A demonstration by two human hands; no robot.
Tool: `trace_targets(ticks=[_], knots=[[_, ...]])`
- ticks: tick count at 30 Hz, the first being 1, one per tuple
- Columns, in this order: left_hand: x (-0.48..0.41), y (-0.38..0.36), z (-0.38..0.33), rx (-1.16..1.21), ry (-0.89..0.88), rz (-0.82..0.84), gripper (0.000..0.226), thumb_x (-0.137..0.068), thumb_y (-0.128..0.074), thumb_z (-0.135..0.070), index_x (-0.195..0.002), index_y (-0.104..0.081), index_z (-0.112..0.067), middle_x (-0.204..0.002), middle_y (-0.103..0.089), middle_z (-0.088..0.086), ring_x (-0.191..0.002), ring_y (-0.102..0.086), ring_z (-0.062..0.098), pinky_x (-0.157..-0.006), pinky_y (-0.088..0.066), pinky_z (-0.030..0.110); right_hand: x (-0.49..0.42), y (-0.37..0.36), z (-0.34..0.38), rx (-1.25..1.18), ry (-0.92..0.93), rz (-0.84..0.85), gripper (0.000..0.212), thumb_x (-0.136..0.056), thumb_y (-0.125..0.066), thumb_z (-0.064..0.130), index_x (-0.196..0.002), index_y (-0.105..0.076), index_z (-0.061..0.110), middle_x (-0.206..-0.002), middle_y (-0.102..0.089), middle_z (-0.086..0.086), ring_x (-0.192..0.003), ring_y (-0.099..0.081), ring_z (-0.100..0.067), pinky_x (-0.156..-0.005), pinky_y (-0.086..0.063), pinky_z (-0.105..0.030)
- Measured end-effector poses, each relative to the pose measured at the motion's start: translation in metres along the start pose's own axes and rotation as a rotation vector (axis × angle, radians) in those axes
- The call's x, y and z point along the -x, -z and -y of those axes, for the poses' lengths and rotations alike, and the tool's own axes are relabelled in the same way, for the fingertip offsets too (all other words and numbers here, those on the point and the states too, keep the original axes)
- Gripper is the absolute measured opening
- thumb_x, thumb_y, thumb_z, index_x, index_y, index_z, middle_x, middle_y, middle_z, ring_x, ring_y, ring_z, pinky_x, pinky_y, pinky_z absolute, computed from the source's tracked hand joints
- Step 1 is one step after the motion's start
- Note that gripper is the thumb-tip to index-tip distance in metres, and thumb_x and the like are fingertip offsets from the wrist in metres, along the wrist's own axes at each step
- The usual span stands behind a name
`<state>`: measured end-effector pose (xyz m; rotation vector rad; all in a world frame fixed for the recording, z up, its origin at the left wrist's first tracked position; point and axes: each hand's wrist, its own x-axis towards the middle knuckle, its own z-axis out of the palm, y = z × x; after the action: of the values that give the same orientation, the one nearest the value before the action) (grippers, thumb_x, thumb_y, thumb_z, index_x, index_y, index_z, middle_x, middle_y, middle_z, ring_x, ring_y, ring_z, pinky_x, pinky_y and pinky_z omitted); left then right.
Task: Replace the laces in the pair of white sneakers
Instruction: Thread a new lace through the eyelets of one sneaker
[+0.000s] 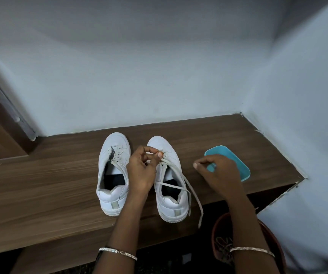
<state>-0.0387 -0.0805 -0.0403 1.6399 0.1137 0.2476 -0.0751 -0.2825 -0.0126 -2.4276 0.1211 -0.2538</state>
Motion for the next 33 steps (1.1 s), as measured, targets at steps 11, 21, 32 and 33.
trace_targets(ticks=[11, 21, 32, 33], knots=[[0.005, 0.003, -0.011, 0.022, -0.025, 0.064, 0.016, -0.082, -0.079, -0.017, -0.092, -0.067, -0.015, -0.071, -0.072, 0.003, -0.071, -0.071, 0.014, -0.070, -0.054, 0.034, -0.006, -0.059, 0.035, -0.393, 0.088, 0.000, 0.012, -0.078, -0.083, 0.025, -0.086, -0.075, 0.020, -0.079, -0.073, 0.010, -0.076, -0.068, -0.003, -0.072, -0.055, -0.020], [-0.010, 0.037, -0.010, -0.486, -0.221, 0.327, 0.007, -0.078, -0.081, -0.029, -0.084, -0.080, -0.026, -0.078, -0.074, -0.013, -0.076, -0.066, 0.000, -0.071, -0.048, 0.020, -0.006, -0.044, 0.024, -0.670, -0.080, 0.019, 0.006, -0.081, -0.080, 0.012, -0.084, -0.076, 0.008, -0.077, -0.075, -0.004, -0.068, -0.070, -0.015, -0.063, -0.055, -0.025], [-0.008, 0.045, -0.004, -0.741, -0.141, -0.010, 0.008, -0.082, -0.073, -0.028, -0.075, -0.076, -0.025, -0.066, -0.069, -0.006, -0.063, -0.064, 0.017, -0.065, -0.056, 0.035, -0.010, -0.049, 0.011, -0.482, -0.241, -0.107, 0.017, -0.075, -0.083, 0.014, -0.065, -0.071, 0.018, -0.067, -0.072, 0.005, -0.072, -0.070, -0.018, -0.077, -0.058, -0.042], [-0.009, 0.045, -0.003, -0.758, -0.130, -0.031, 0.008, -0.082, -0.072, -0.030, -0.076, -0.076, -0.027, -0.067, -0.069, -0.006, -0.066, -0.065, 0.019, -0.065, -0.056, 0.037, -0.011, -0.049, 0.010, -0.468, -0.245, -0.115, 0.017, -0.075, -0.083, 0.013, -0.064, -0.071, 0.017, -0.066, -0.072, 0.006, -0.071, -0.069, -0.018, -0.075, -0.058, -0.040]])
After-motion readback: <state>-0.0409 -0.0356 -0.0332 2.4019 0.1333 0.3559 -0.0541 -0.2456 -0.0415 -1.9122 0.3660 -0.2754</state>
